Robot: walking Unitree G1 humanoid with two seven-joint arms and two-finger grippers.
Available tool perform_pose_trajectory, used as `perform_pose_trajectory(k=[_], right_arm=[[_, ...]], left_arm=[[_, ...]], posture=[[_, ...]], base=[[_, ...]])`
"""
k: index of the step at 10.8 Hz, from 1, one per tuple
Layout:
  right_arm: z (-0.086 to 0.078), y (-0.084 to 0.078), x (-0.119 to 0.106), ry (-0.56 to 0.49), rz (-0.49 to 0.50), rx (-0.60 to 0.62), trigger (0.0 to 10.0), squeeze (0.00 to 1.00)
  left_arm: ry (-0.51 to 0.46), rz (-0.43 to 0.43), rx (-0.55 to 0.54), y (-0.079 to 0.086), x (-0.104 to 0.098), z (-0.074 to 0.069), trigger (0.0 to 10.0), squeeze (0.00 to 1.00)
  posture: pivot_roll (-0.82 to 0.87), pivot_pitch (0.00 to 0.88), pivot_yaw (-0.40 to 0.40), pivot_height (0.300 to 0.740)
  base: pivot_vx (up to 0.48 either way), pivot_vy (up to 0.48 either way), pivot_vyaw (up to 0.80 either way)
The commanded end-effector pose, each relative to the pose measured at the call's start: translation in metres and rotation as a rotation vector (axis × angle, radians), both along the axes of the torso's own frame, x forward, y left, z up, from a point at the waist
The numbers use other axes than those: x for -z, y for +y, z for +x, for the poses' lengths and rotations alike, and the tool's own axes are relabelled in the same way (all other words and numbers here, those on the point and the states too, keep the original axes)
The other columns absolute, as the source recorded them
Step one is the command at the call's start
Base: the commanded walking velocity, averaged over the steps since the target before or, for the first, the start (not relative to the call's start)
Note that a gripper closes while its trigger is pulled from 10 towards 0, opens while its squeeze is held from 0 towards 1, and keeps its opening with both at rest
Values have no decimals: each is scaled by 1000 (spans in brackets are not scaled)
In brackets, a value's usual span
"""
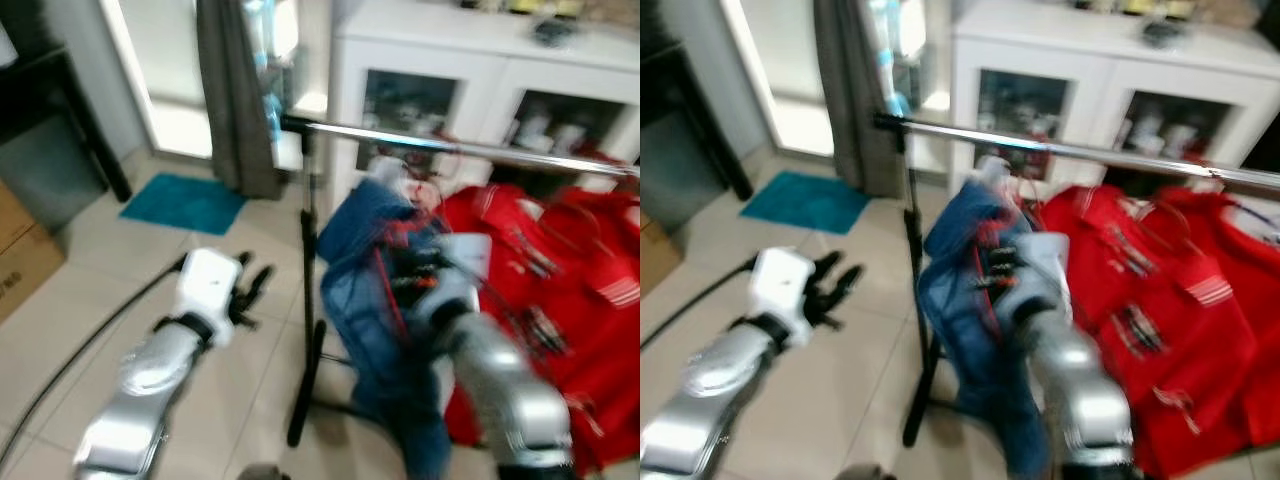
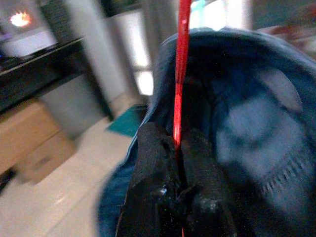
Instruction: Hang hanger
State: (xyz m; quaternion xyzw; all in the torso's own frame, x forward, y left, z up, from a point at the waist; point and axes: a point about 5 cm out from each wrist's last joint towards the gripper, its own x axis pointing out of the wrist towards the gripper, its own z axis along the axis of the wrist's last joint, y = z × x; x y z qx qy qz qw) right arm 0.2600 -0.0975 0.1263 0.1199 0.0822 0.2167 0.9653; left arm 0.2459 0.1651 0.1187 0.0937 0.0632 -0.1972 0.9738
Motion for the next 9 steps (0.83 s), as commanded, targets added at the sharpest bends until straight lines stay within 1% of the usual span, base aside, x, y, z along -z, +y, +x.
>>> perform_pose_trajectory(k=[1,2,4,7,9], right_arm=[[-1,-3,-13,-52,2,-10,10000,0],[-1,-2,-18,-62,3,-14,10000,0],[2,3,-33,-101,10,8,10000,0],[13,0,-38,-67,-27,91,10000,0],[20,0,-42,-58,-39,106,10000,0]], left_arm=[[-17,-4,30,-6,-5,0,10000,0],[-13,6,35,-6,-4,-1,10000,0],[-9,7,76,-5,-6,-5,10000,0],[-6,28,171,-4,-11,-6,10000,0],[13,33,263,-7,-13,-12,10000,0]], posture=[[141,34,3,740],[142,36,5,740],[143,40,10,740],[147,41,8,740],[149,38,6,740]], base=[[360,0,0],[360,0,0],[0,0,0],[0,0,0],[0,0,0]])
